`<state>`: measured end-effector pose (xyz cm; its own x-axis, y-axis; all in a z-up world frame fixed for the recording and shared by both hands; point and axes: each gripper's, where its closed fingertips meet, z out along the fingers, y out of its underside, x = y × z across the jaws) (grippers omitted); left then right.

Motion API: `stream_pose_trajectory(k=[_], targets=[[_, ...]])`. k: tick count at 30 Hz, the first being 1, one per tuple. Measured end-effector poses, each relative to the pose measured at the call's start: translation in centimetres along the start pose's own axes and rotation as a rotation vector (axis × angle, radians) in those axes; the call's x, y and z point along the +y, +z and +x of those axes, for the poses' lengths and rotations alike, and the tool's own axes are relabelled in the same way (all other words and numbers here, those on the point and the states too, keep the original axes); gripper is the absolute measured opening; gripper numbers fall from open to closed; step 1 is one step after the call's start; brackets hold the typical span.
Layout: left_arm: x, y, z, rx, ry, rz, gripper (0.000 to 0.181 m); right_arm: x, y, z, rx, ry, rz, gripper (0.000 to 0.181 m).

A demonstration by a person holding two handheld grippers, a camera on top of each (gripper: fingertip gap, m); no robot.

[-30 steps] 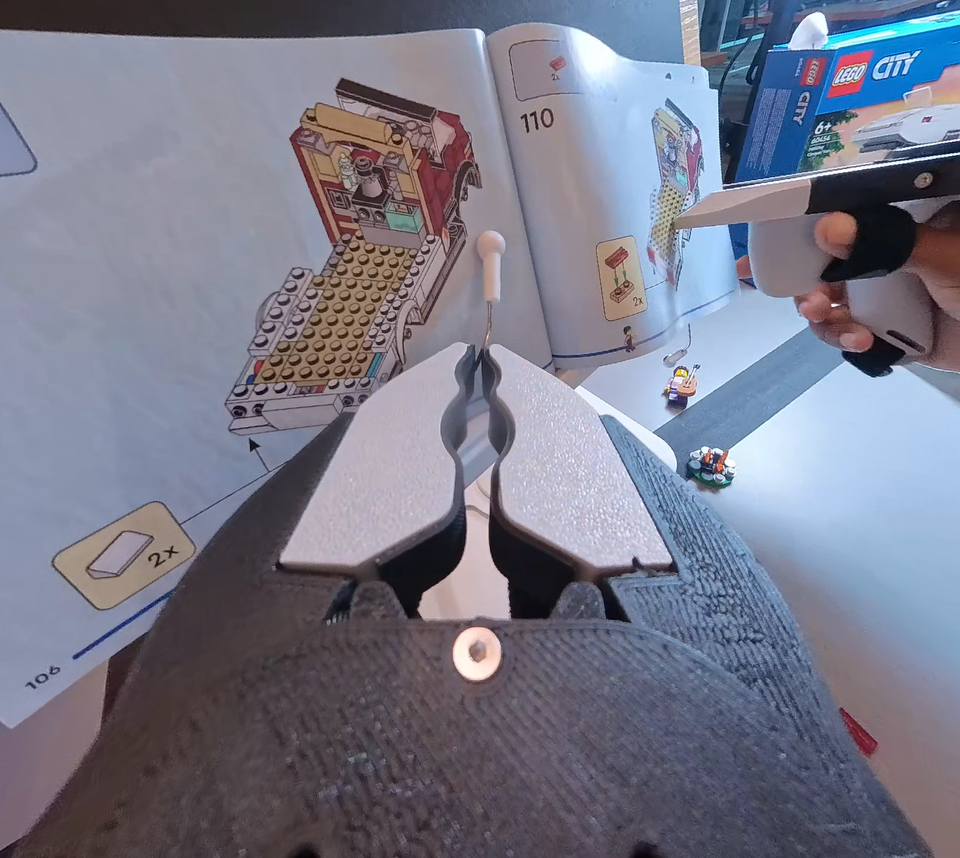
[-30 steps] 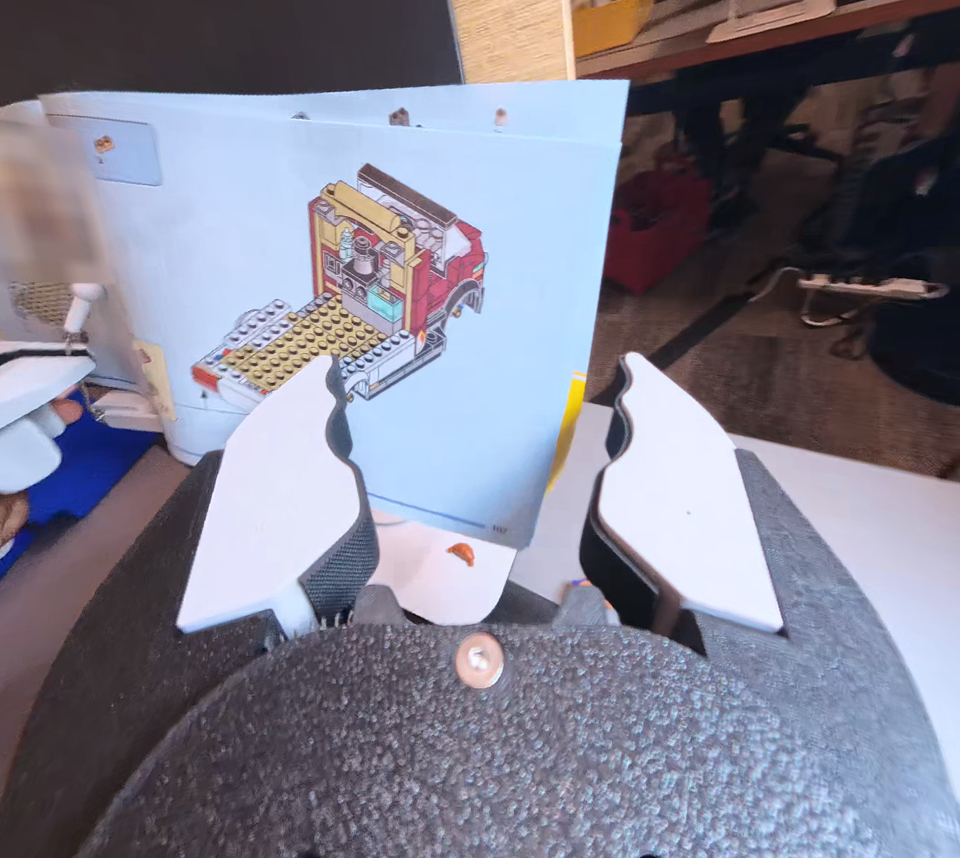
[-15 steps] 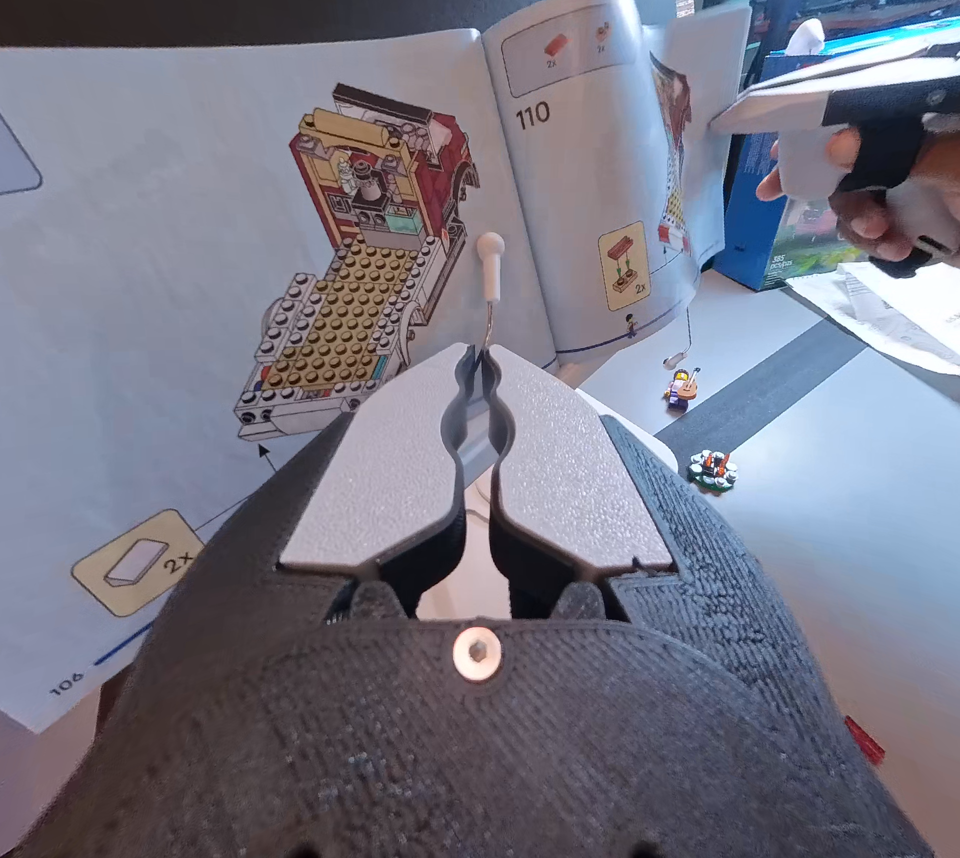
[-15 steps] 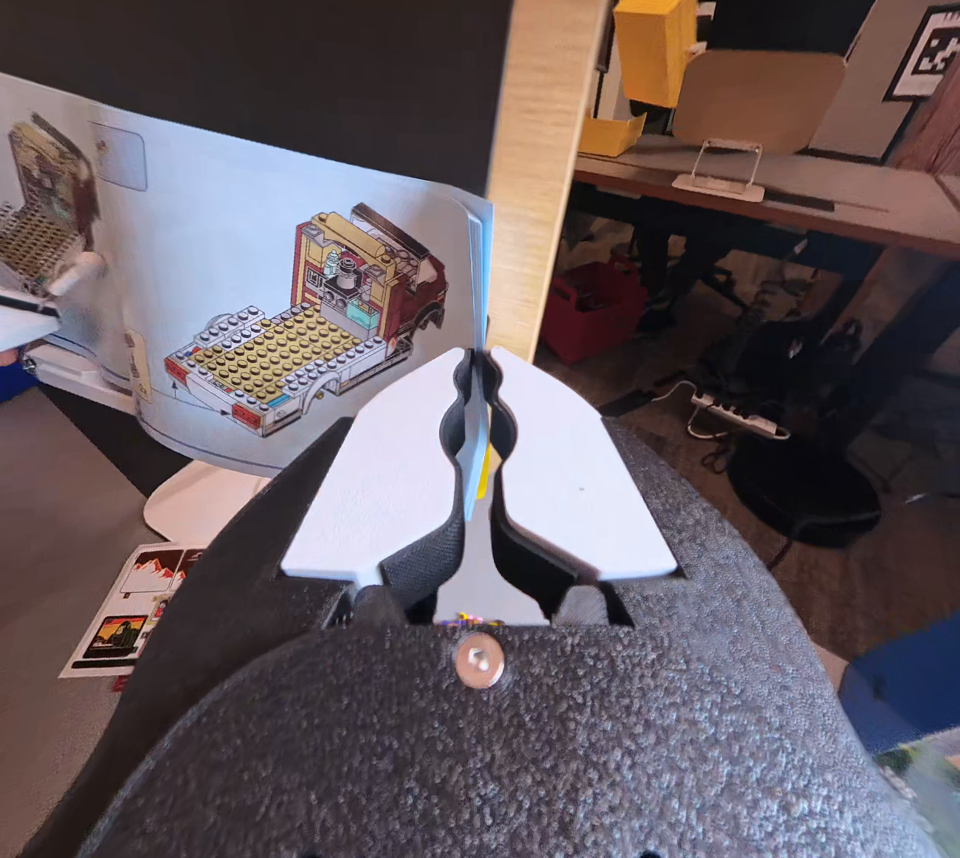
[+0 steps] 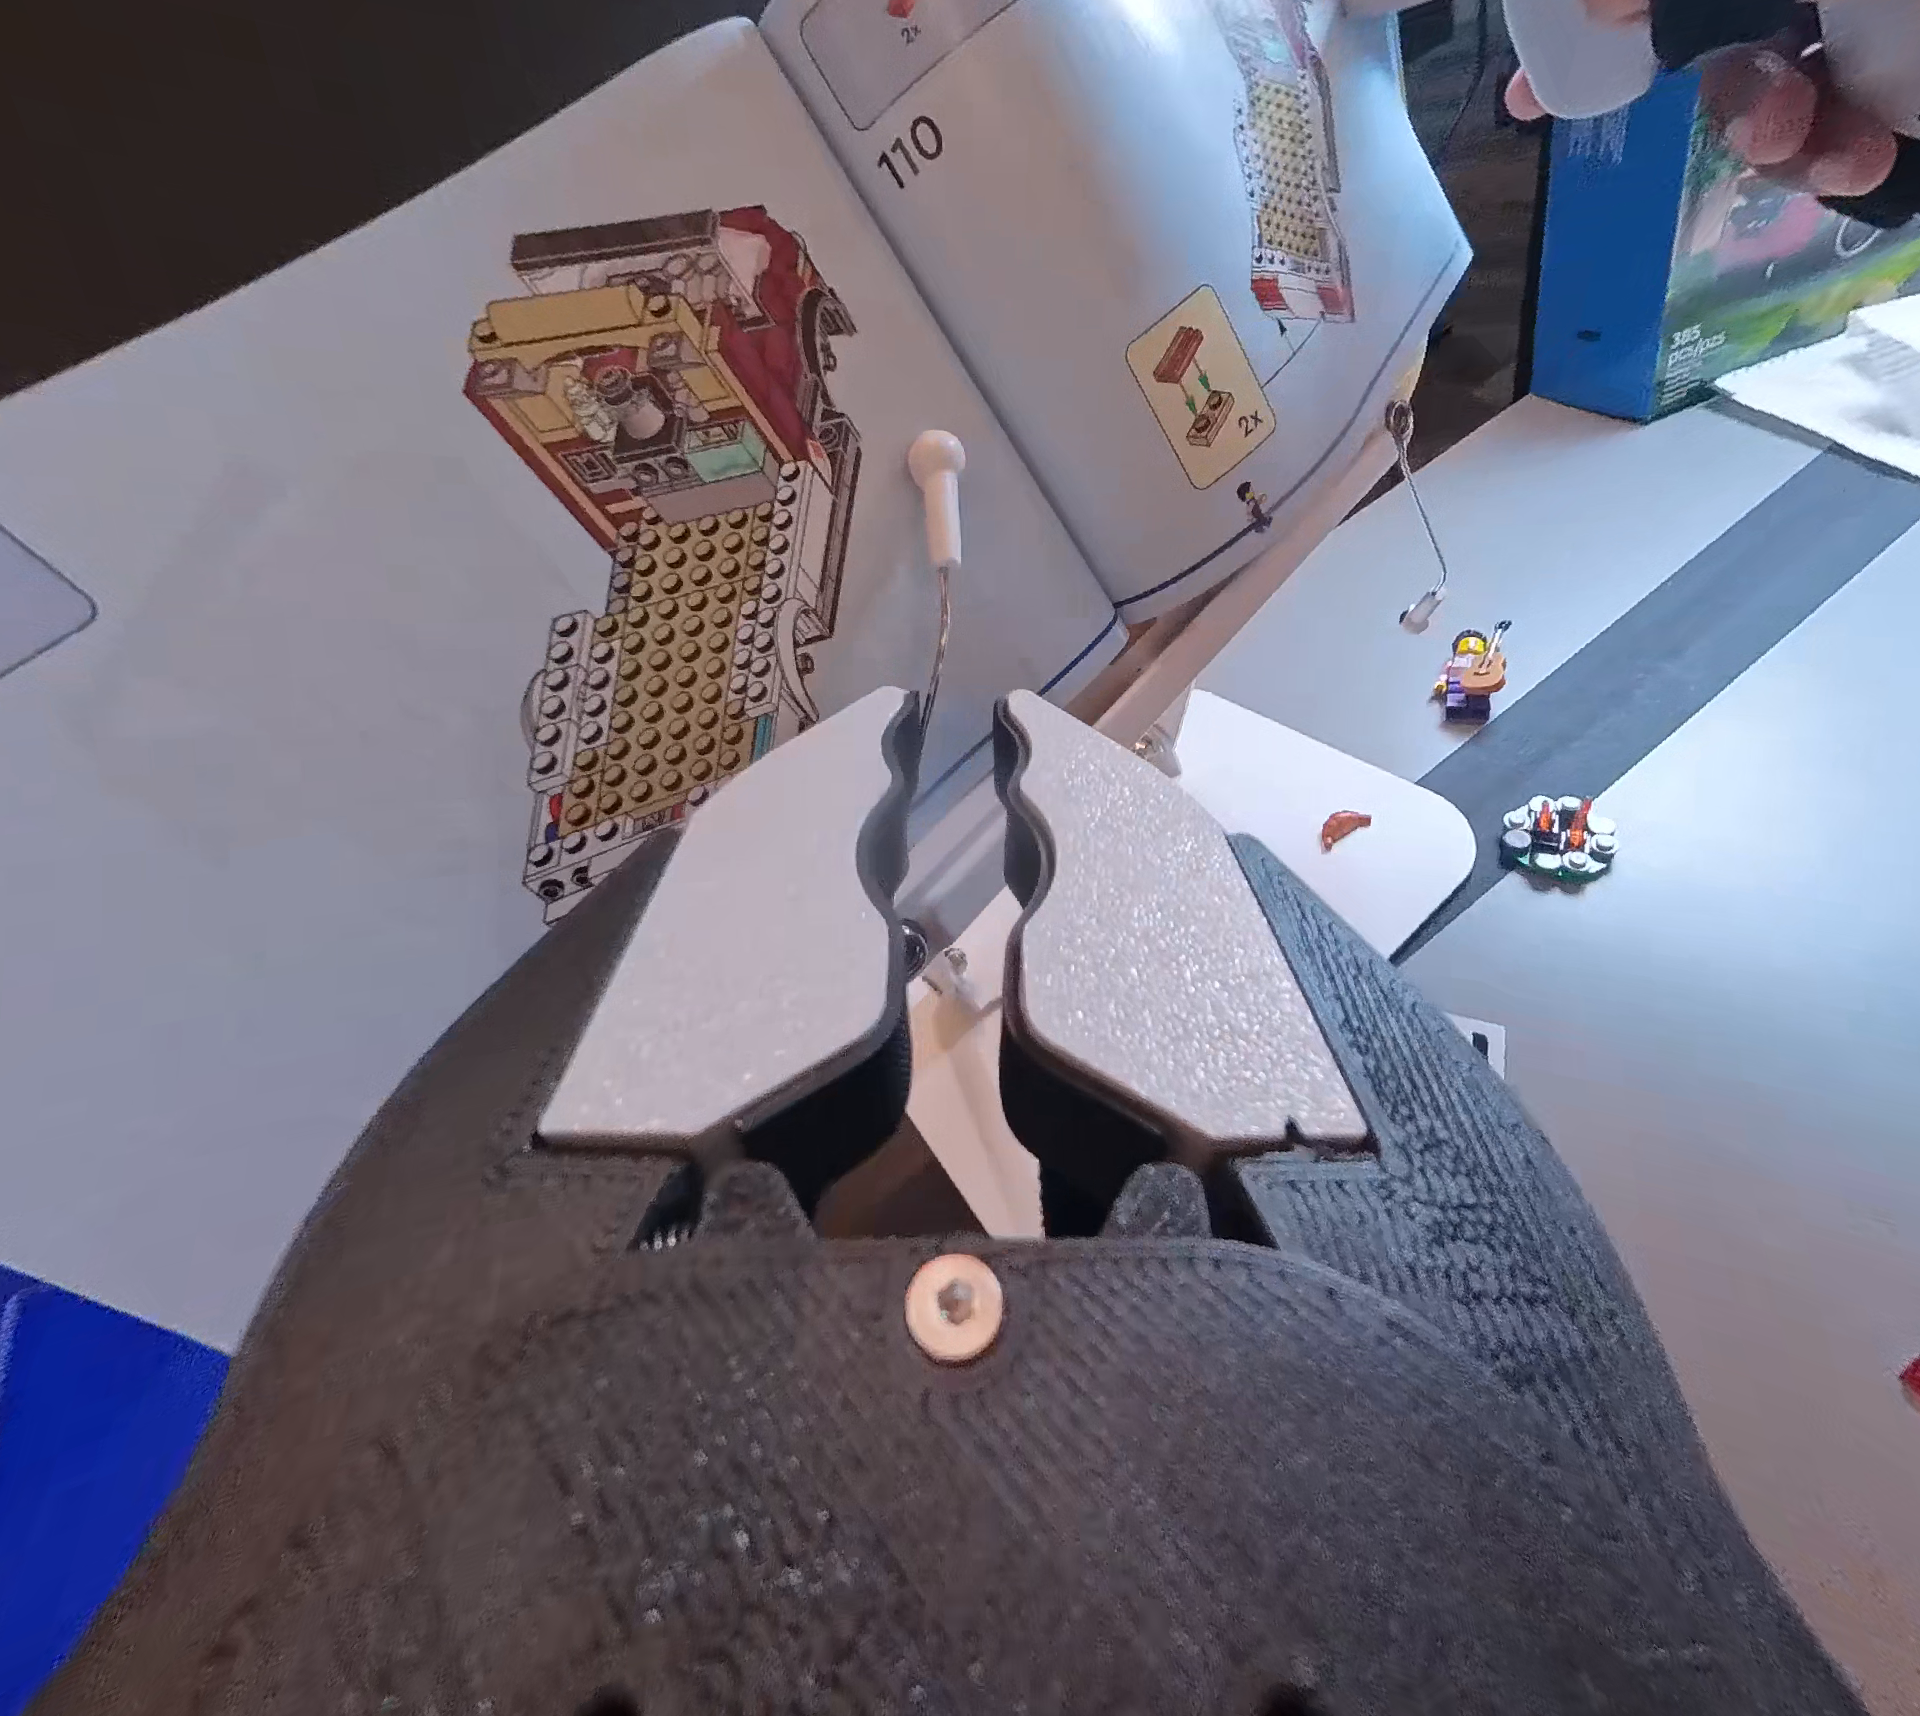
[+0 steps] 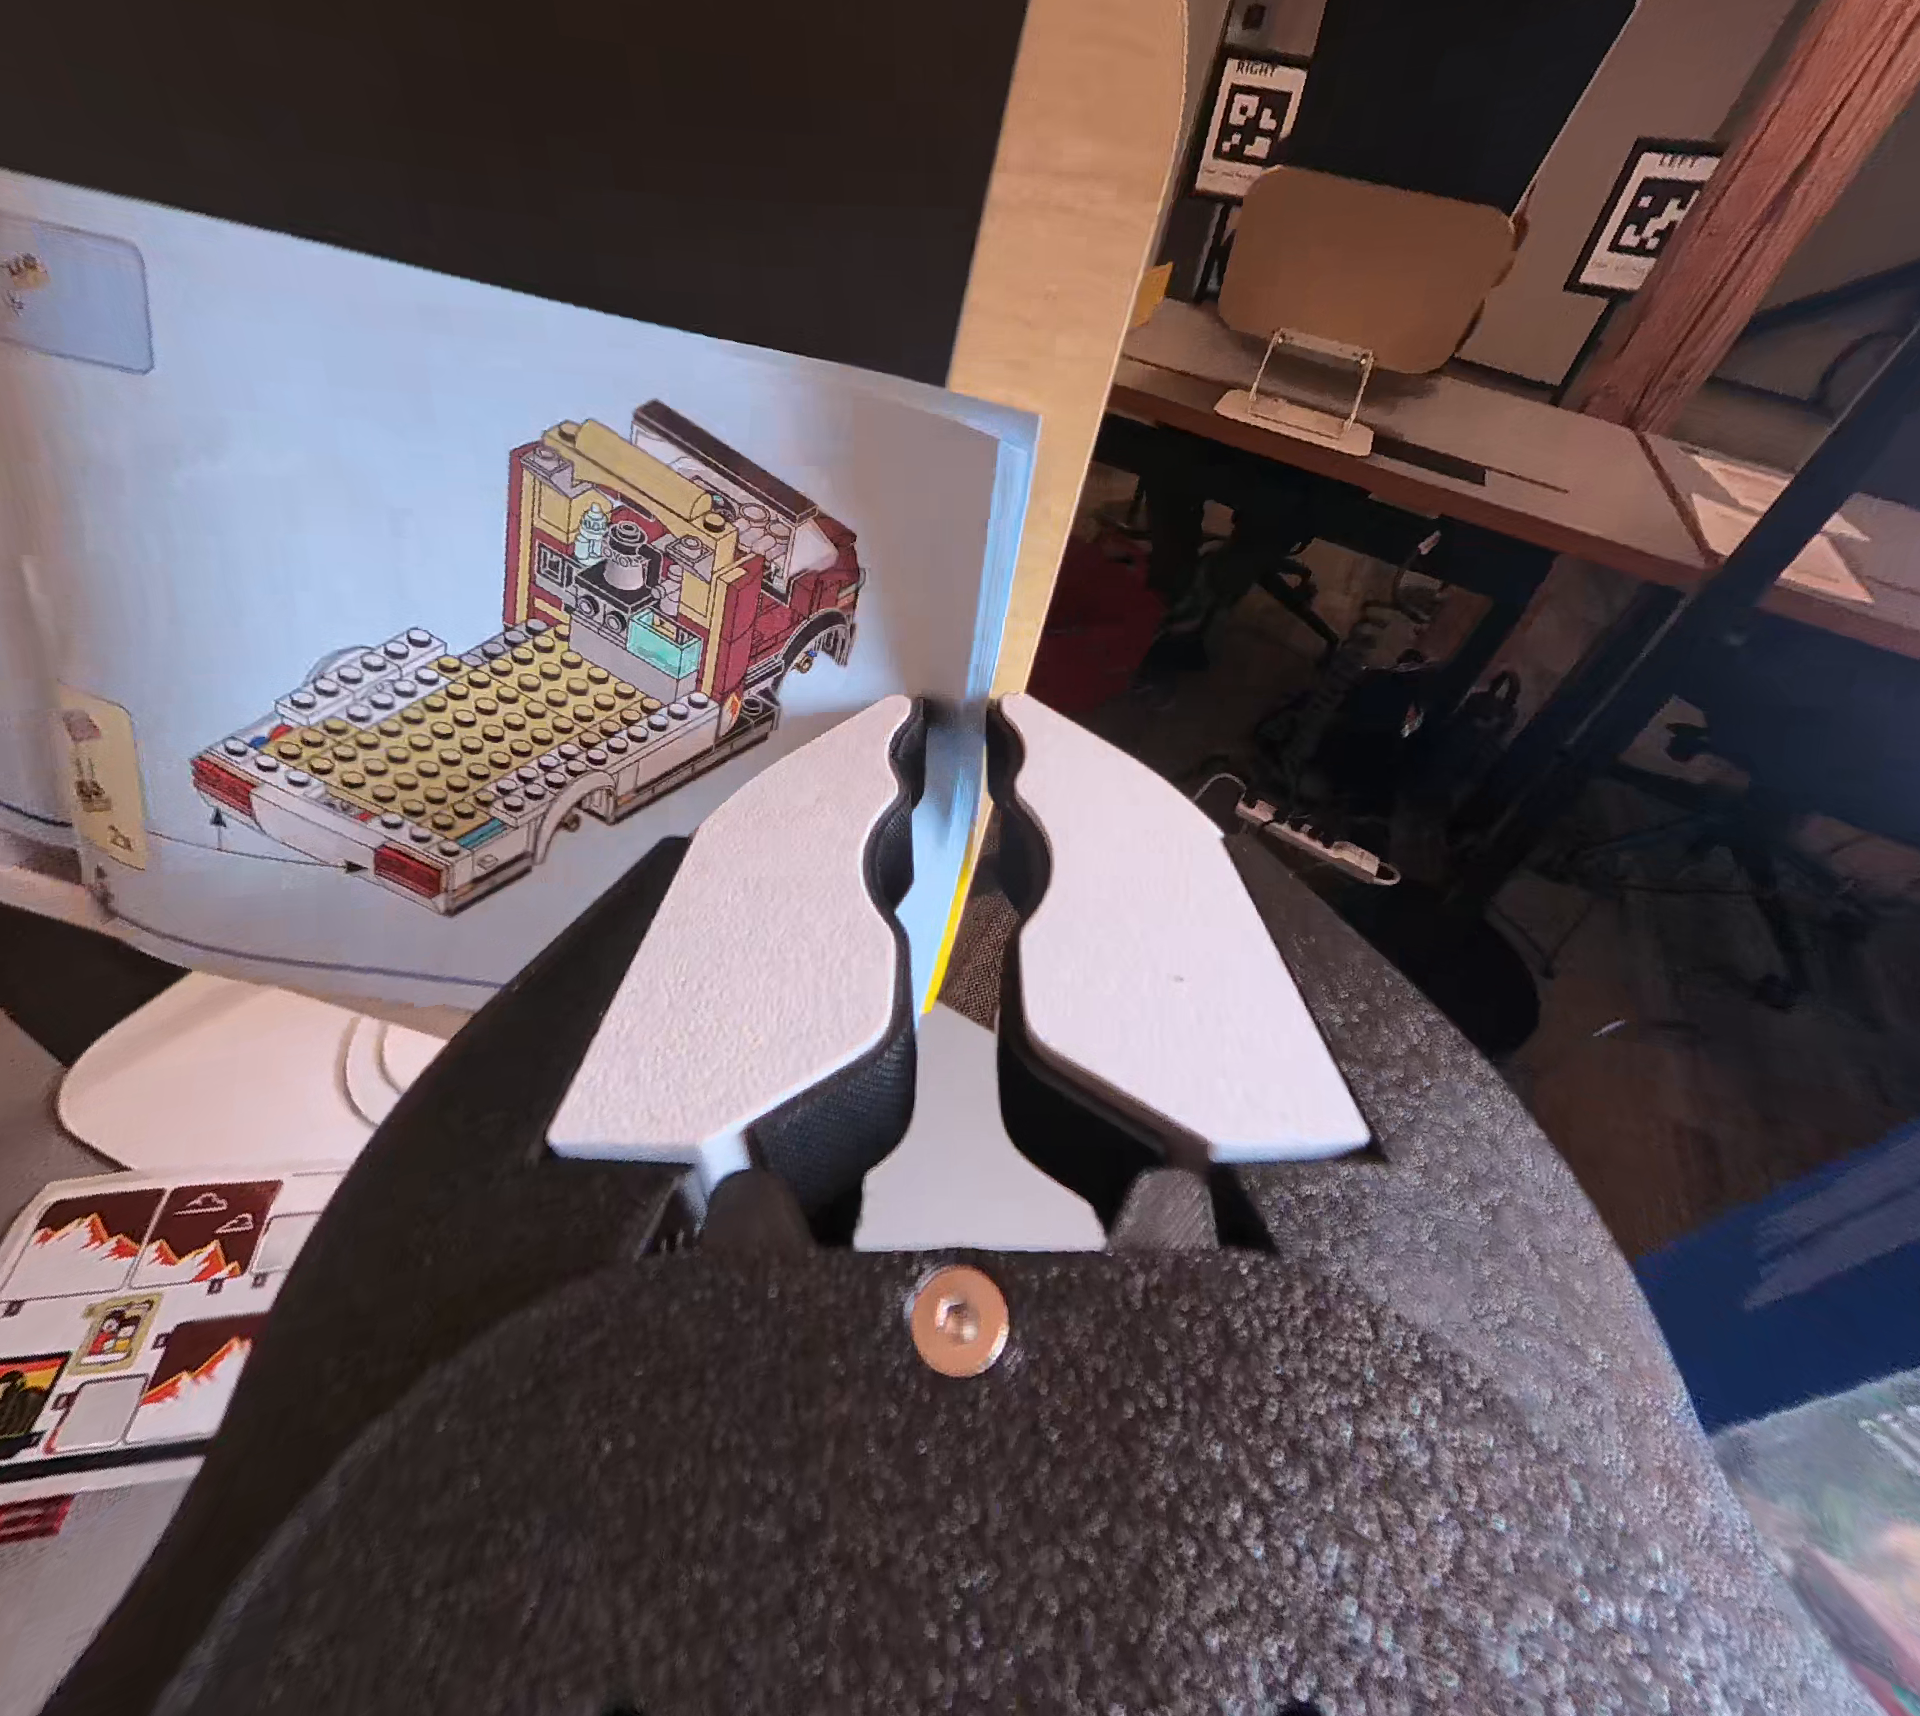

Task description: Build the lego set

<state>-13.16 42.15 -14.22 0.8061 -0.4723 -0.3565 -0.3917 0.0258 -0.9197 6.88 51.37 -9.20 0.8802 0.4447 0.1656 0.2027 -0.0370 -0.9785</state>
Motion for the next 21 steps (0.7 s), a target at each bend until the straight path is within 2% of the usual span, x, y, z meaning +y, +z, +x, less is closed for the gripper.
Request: stream_pose_trajectory(k=[5,7,11,14,16,18,21], targets=[[-2.8,-1.3,0.4,-0.073,0.077,0.065,0.014,1.9,-0.1,0.2,-0.004,0.039,0.007,0.015],[-3.7,-0.9,2.5,-0.027,0.163,0.07,0.01,2.0,-0.2,0.3,-0.006,0.046,0.015,0.016],[-4.0,1.8,5.8,0.033,0.251,-0.013,0.0,2.0,-0.2,0.2,-0.008,0.052,0.009,0.021],[-3.1,4.5,5.6,0.003,0.269,-0.122,0.0,2.1,-1.2,0.6,0.004,0.115,0.02,0.04],[-3.1,5.4,4.9,-0.033,0.255,-0.145,0.0,2.5,-2.6,0.6,0.003,0.188,0.071,0.042],[-3.1,6.0,4.7,-0.041,0.232,-0.152,0.0,3.8,-3.8,-0.4,-0.01,0.175,0.103,0.041],[-3.0,6.5,4.5,-0.083,0.221,-0.166,0.0,7.4,-4.1,-4.4,-0.085,0.024,0.063,0.038]])
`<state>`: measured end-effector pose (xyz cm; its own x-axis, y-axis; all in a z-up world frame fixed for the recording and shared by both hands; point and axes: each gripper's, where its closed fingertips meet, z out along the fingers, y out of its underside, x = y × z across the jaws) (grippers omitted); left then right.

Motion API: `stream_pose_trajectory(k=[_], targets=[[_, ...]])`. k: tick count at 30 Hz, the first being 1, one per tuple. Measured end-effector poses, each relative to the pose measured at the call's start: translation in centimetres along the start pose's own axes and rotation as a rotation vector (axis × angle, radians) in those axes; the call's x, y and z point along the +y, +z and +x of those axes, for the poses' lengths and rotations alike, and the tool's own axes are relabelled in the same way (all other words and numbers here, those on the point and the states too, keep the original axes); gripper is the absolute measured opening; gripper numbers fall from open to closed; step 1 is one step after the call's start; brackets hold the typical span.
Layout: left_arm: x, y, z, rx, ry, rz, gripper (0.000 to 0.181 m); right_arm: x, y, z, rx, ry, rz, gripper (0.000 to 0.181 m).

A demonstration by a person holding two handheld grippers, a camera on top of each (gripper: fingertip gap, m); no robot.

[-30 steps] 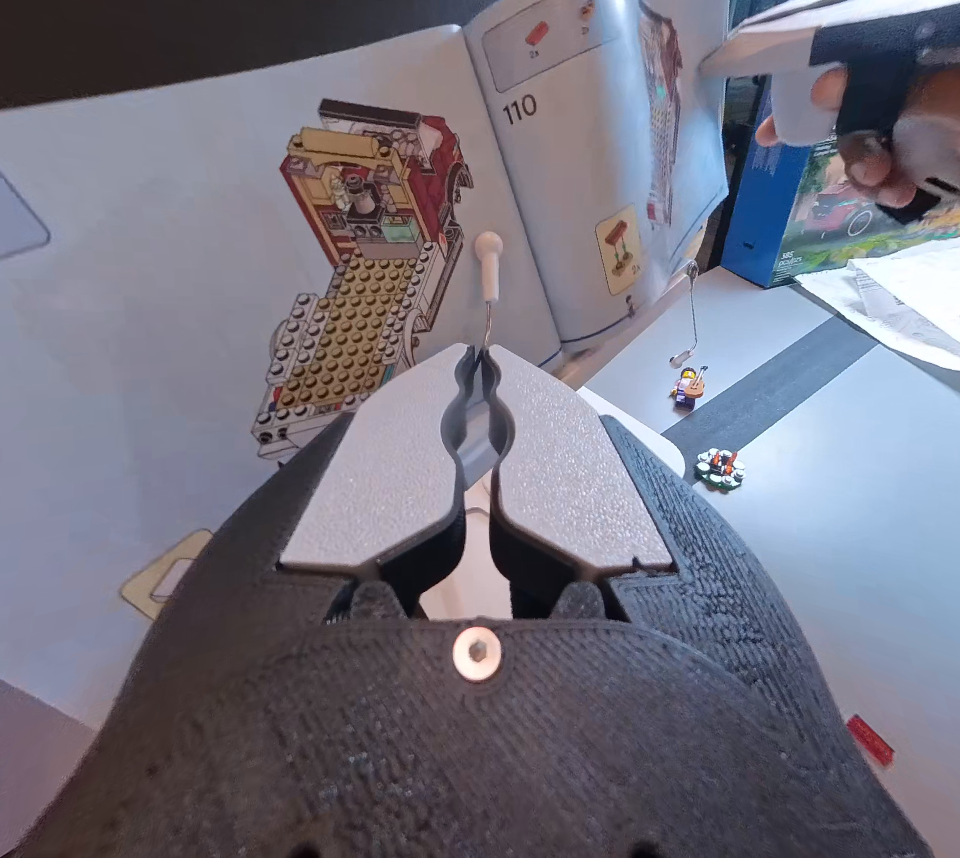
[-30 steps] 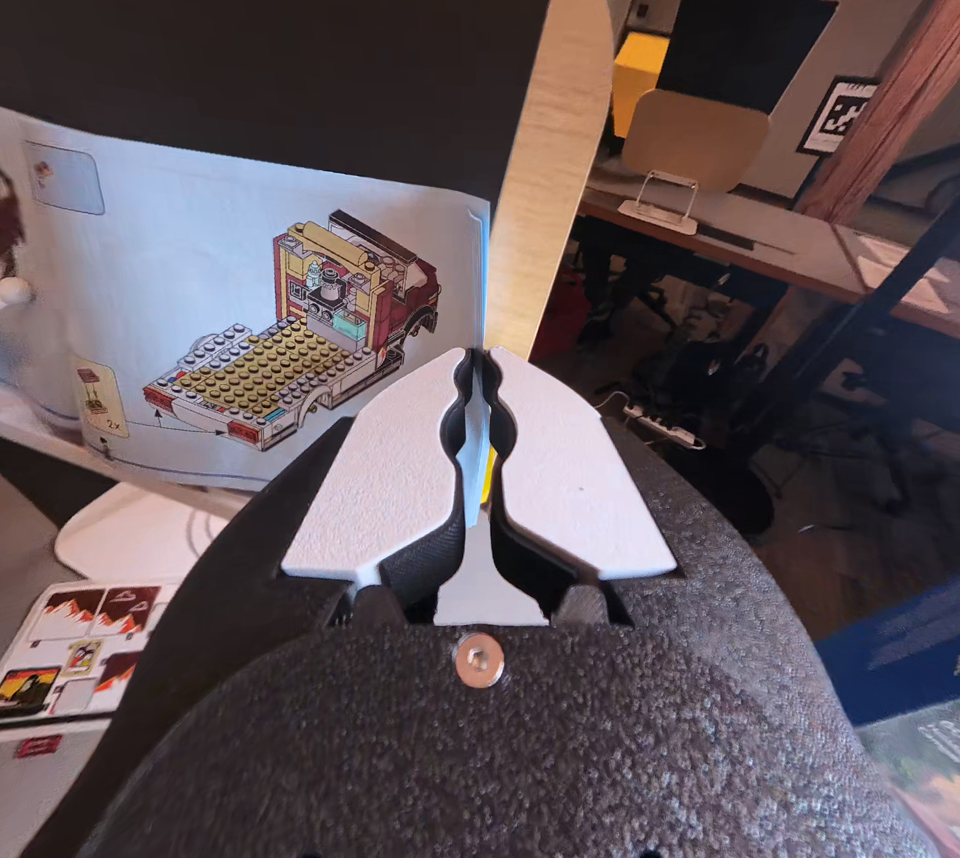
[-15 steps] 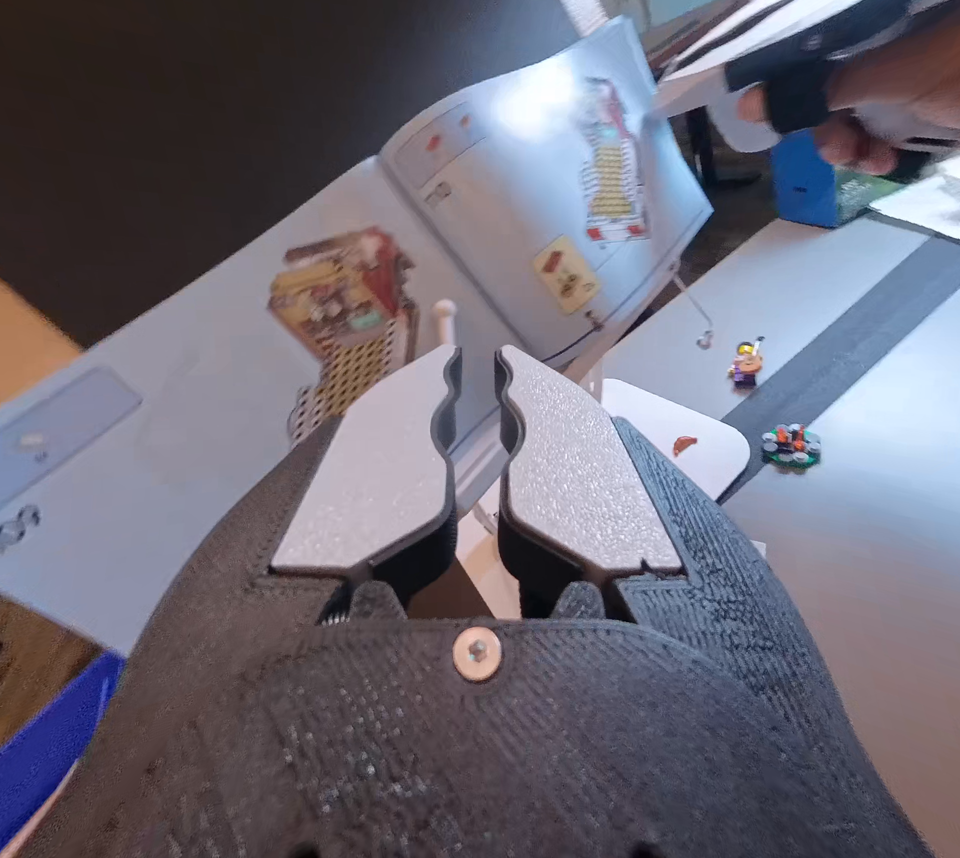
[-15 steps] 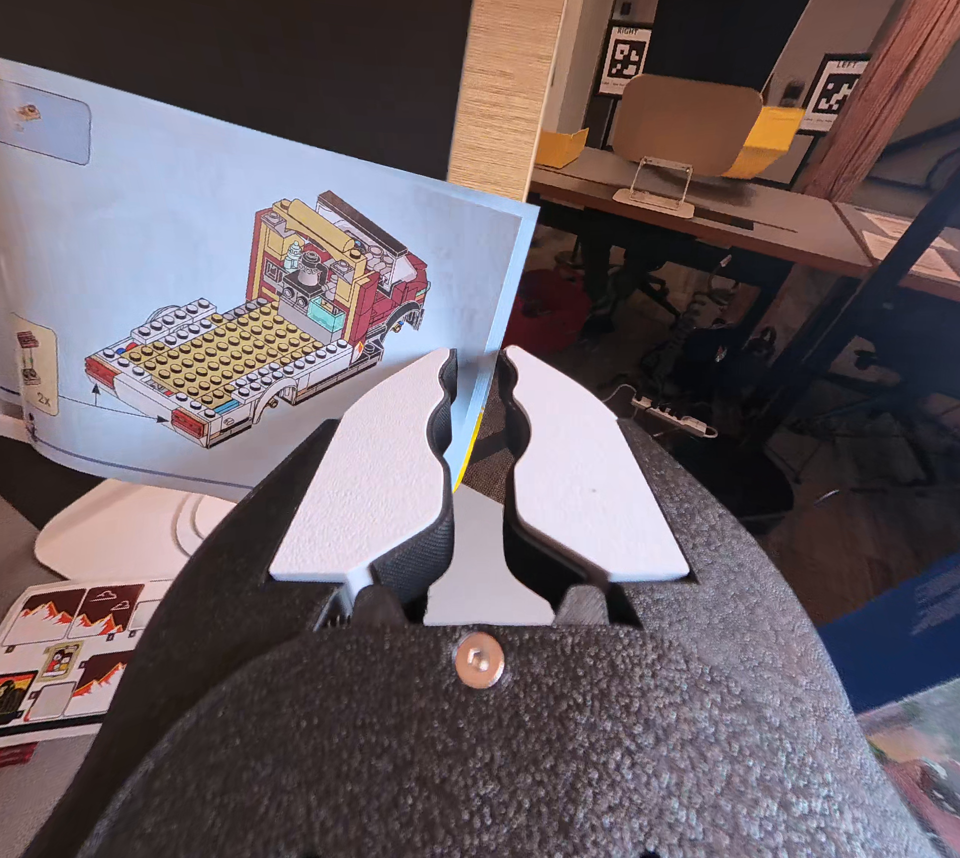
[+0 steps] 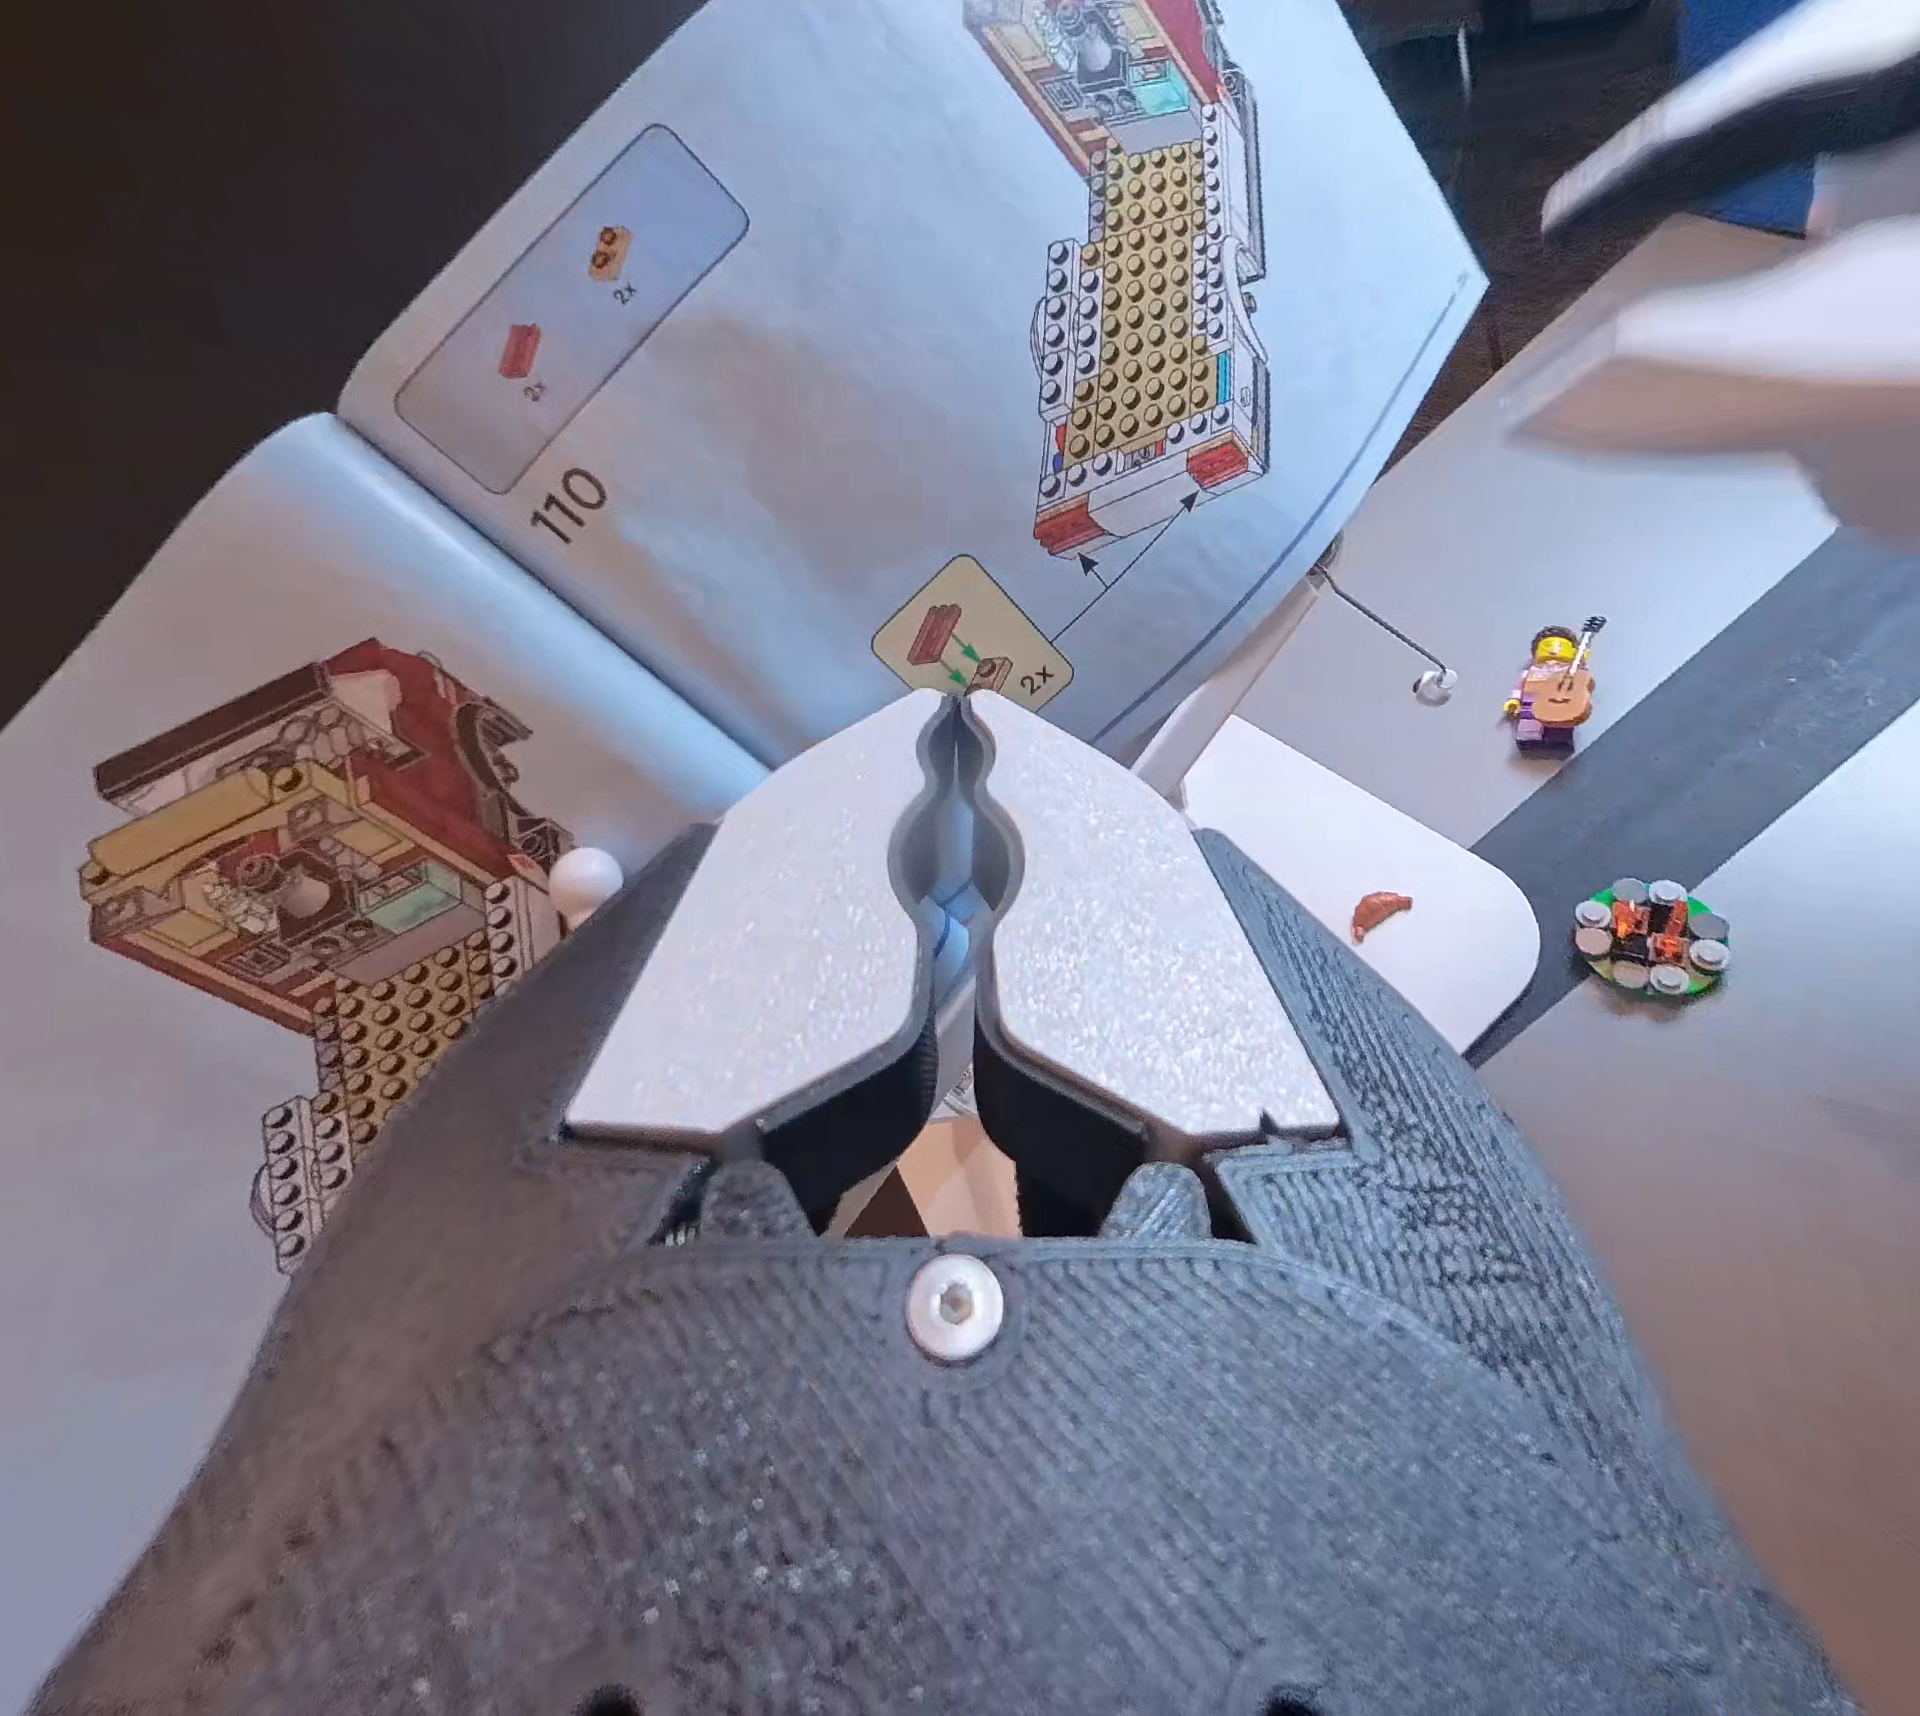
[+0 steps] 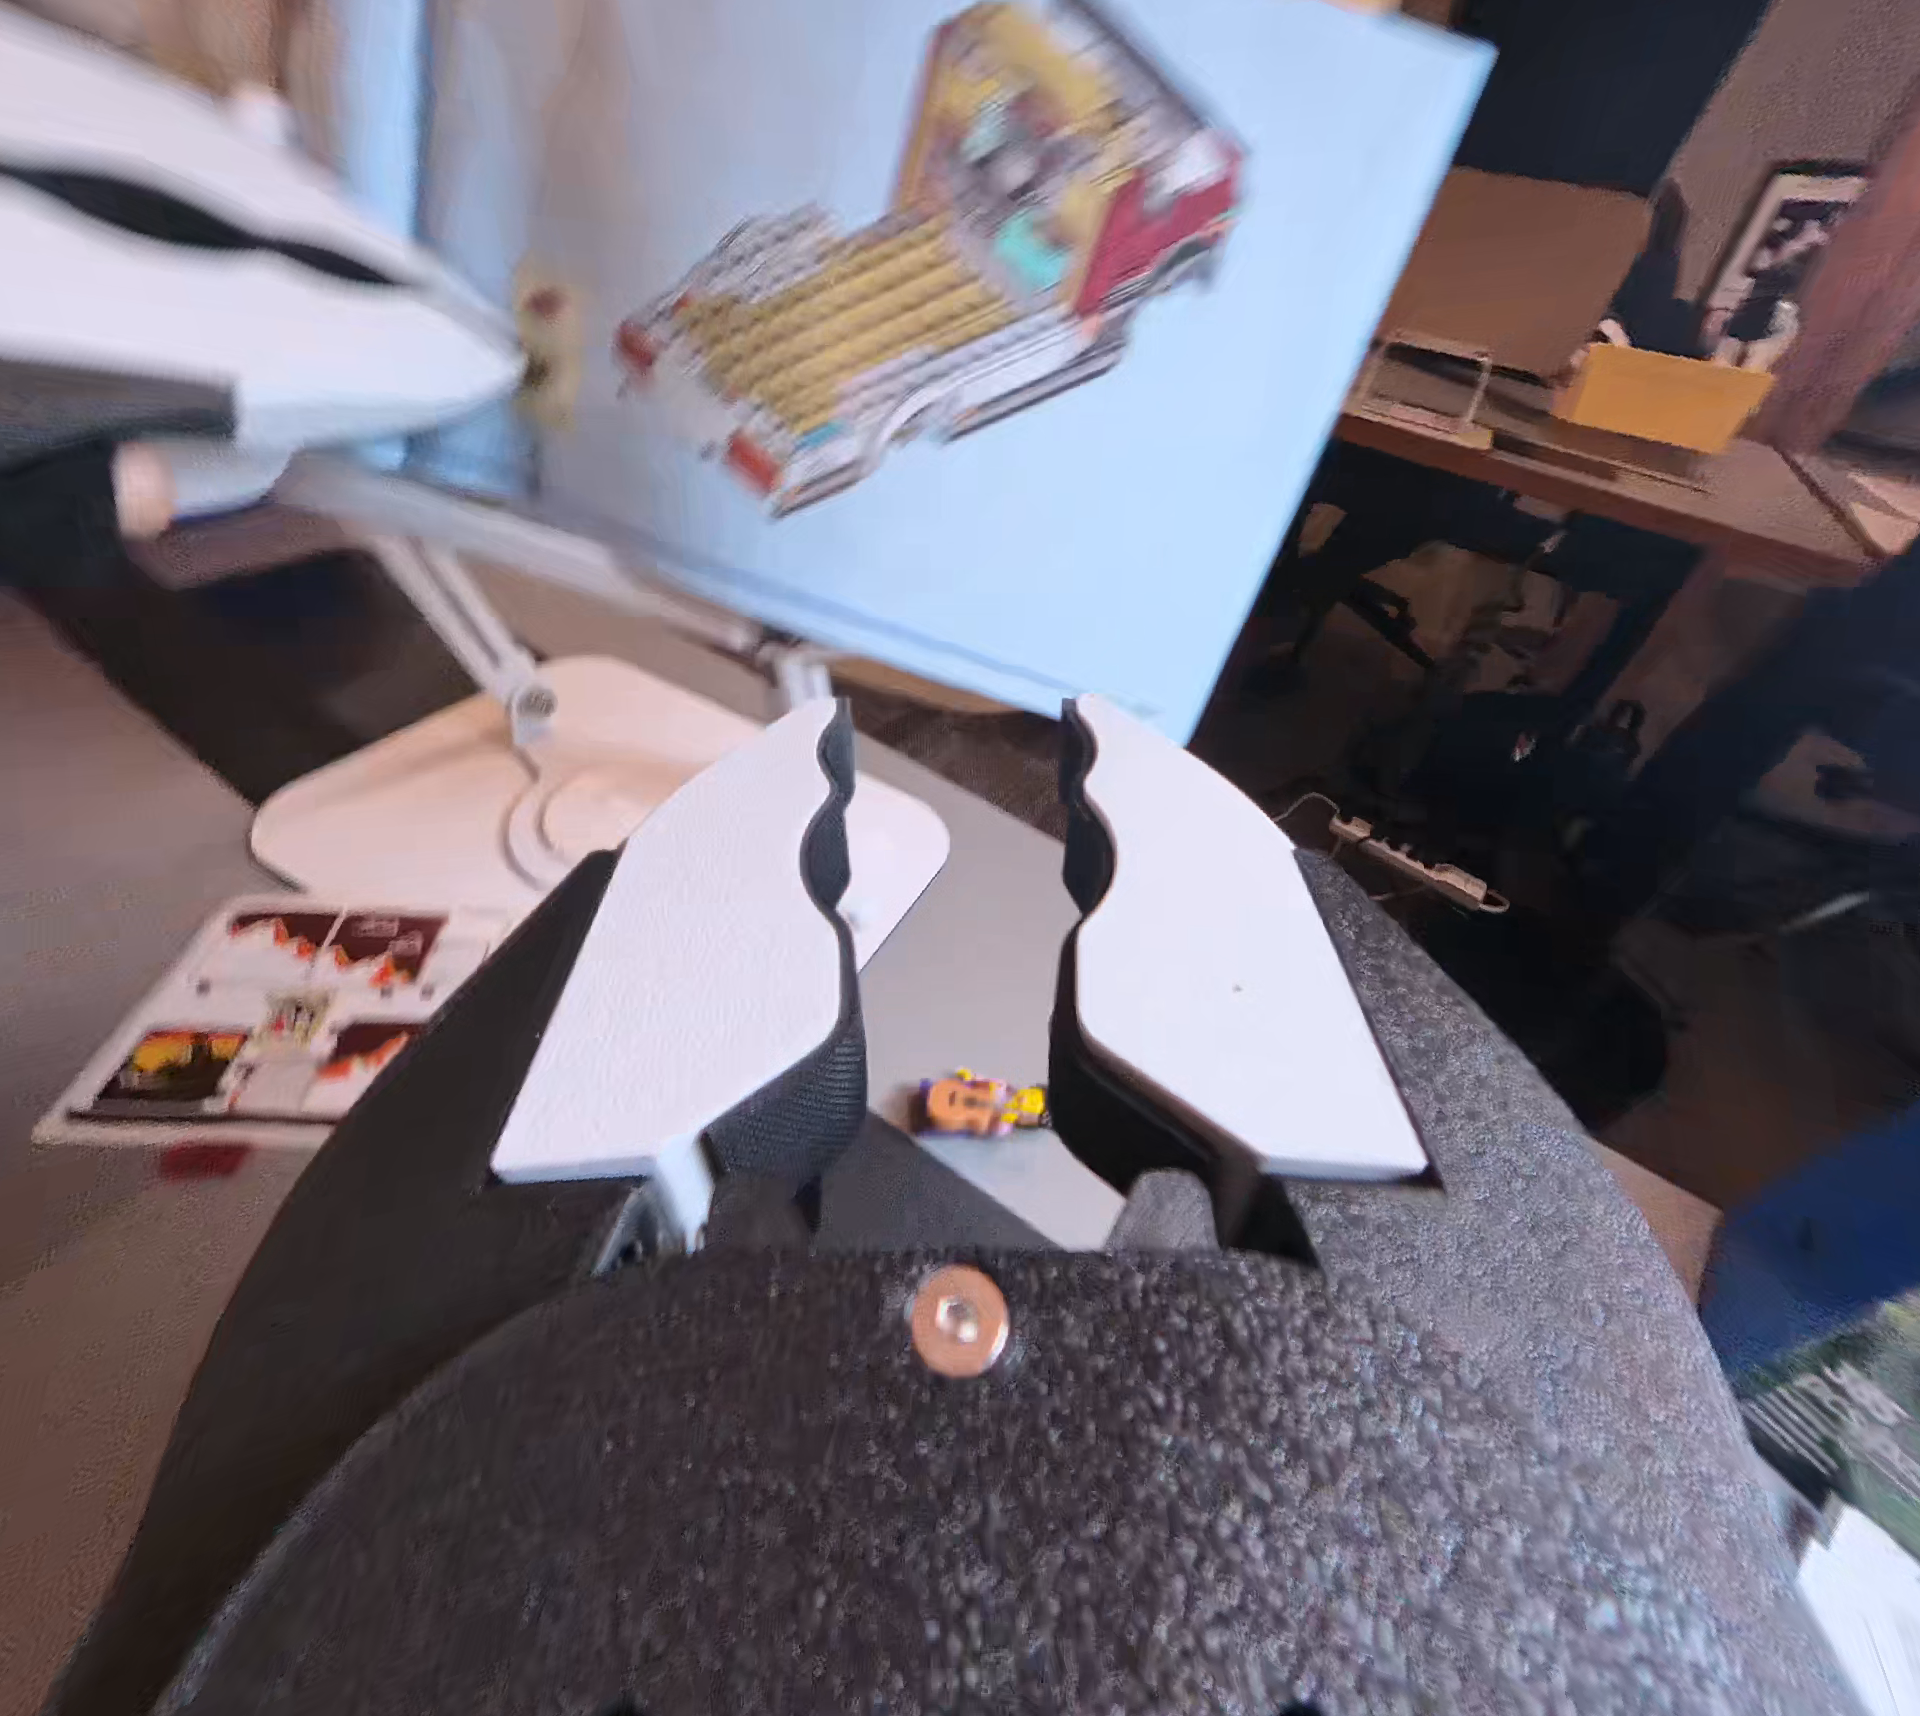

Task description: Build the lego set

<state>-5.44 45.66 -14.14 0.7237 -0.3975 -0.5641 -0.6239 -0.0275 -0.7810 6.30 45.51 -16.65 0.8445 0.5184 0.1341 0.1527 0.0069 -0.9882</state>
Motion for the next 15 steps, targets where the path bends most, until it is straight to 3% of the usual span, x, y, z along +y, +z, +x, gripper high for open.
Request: stream_pose_trajectory(k=[3,6,8,11,15], targets=[[0.0,0.2,-0.1,-0.043,-0.015,0.002,0.0,3.8,1.5,-3.7,-0.059,-0.175,-0.112,0.039],[0.0,0.4,-0.2,-0.065,-0.067,0.011,0.0,5.3,3.2,-4.2,-0.018,-0.25,-0.171,0.03],[0.0,0.5,-0.4,-0.069,-0.124,0.015,0.0,5.7,3.7,-3.8,0.002,-0.273,-0.201,0.001],[-0.1,0.7,-0.5,-0.099,-0.155,0.029,0.0,5.4,3.2,-2.4,0.085,-0.333,-0.213,0.001],[-0.2,1.0,-0.5,-0.155,-0.147,0.036,0.0,4.3,2.0,-0.8,0.239,-0.58,-0.246,0.001]])
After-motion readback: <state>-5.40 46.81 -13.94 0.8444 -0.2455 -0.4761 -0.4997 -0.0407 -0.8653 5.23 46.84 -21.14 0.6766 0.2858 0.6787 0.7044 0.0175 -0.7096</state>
